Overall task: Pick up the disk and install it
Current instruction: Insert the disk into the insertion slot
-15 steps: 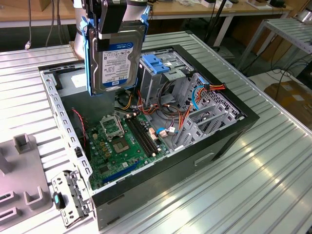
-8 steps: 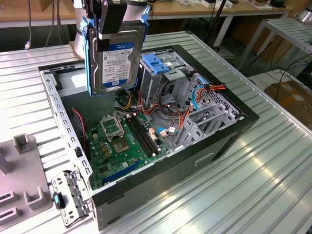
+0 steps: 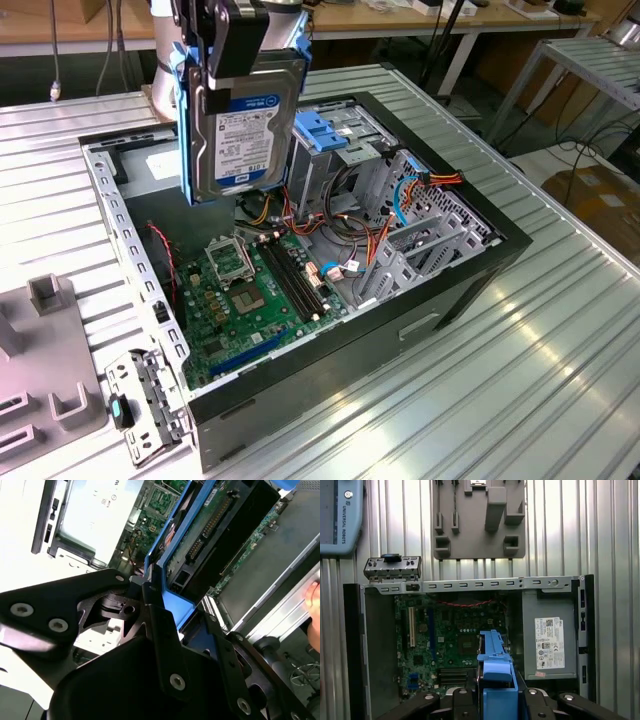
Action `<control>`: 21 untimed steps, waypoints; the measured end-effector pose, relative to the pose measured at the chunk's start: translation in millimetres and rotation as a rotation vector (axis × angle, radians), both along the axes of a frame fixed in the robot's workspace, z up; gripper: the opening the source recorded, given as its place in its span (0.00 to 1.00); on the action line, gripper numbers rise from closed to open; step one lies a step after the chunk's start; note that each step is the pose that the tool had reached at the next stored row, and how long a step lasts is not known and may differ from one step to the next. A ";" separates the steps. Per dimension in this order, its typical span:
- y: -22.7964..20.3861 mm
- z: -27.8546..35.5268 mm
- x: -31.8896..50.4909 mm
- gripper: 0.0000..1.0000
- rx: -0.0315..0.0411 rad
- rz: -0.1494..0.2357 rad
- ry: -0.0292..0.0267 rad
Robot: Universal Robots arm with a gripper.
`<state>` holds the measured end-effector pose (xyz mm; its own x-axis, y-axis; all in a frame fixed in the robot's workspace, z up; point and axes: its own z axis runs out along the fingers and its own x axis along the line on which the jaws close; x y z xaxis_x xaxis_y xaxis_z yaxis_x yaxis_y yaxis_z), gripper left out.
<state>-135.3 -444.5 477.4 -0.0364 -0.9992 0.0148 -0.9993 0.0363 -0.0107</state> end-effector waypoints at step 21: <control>-8.8 -0.9 66.1 0.37 -0.0008 0.000 0.0000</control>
<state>-69.2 -453.3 476.5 -0.0364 -0.9992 0.0156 -0.9993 0.0363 -0.0107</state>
